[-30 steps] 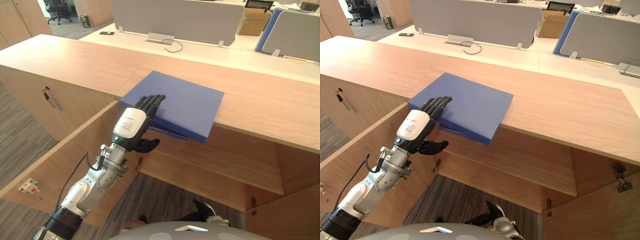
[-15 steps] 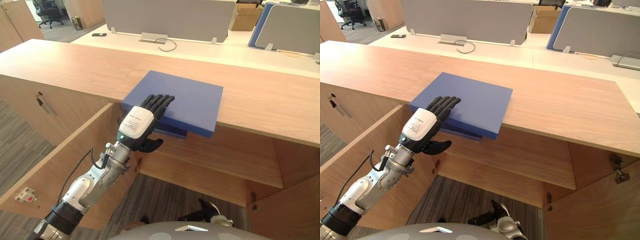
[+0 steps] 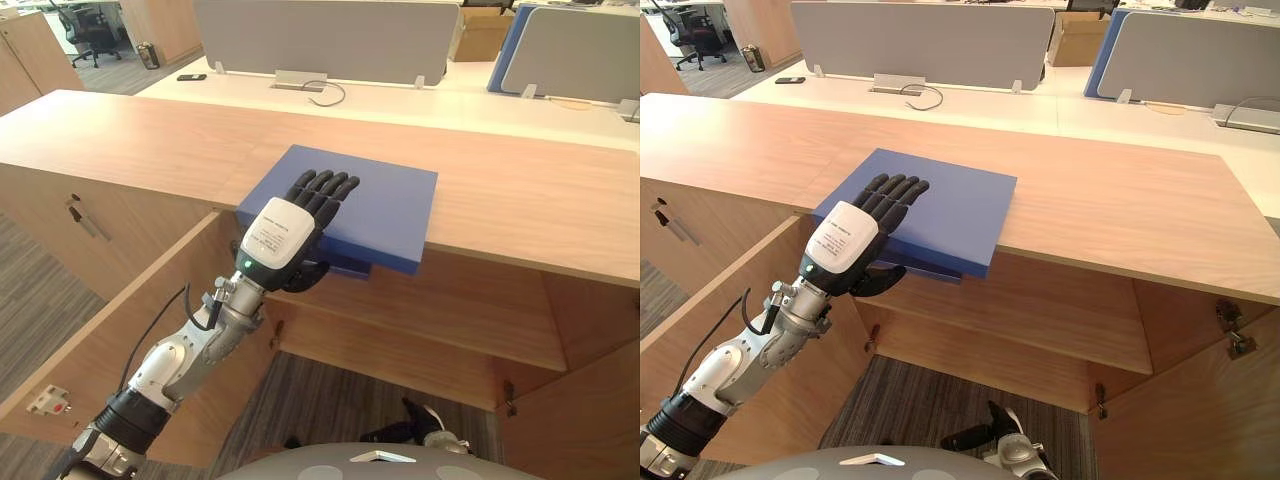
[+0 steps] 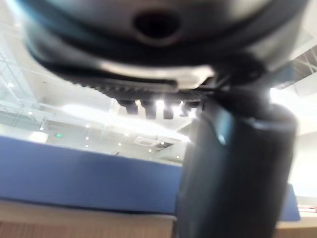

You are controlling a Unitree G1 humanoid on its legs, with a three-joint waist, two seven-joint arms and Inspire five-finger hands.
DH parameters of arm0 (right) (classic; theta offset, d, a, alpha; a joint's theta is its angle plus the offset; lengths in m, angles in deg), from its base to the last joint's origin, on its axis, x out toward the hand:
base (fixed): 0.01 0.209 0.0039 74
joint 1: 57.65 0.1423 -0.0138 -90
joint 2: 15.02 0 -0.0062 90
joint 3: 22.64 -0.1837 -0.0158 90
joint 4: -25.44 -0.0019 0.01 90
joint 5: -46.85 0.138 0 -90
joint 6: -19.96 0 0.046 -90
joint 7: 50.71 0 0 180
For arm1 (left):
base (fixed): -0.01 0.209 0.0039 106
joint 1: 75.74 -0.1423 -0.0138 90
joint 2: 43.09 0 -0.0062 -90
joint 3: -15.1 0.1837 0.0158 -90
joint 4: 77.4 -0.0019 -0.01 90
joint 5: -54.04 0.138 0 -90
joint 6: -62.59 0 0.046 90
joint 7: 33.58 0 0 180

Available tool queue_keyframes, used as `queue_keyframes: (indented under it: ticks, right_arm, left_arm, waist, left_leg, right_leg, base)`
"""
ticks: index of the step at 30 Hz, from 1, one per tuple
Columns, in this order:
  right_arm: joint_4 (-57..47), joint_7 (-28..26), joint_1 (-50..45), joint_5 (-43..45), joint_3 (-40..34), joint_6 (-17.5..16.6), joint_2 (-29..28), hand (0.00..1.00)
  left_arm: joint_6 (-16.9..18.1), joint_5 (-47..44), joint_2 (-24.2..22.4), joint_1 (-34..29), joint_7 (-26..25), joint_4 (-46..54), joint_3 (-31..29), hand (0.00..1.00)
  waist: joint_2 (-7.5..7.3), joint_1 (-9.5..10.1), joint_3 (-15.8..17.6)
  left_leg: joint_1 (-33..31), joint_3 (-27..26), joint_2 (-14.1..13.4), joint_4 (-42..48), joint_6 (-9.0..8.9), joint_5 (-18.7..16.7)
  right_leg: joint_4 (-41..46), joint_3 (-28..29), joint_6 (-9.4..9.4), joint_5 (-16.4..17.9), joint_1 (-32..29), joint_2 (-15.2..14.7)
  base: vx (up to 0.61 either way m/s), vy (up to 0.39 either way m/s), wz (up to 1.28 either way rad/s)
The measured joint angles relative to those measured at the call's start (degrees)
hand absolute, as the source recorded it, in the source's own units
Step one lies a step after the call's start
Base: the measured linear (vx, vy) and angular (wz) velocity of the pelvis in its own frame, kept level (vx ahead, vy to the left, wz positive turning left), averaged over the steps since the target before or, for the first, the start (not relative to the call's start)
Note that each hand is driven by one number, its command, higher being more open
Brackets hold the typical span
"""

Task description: Walk over to the cabinet, pick up the folder, carry it to the office cabinet, place the folder inside the office cabinet, then close the office cabinet door

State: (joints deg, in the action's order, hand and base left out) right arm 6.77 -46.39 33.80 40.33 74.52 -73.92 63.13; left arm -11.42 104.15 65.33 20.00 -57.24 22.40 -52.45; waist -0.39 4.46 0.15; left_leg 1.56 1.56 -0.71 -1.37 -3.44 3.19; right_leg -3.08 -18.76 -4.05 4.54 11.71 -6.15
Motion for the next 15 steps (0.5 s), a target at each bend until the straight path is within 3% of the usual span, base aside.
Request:
queue_keyframes:
  ticks: [15]
  right_arm:
    - [0.27,0.07,0.17,-0.05,-1.00,0.07,0.08,1.00]
  left_arm:
    - [-0.20,0.01,0.04,1.61,-0.11,-4.83,2.27,1.00]
  waist:
    - [-0.13,-0.47,-0.24]
  left_leg:
    - [1.09,-0.33,0.01,-1.16,0.13,0.18]
  right_leg:
    - [-0.05,0.25,0.10,-0.07,0.34,-0.04]
  base:
    - [0.00,0.000,-0.01]
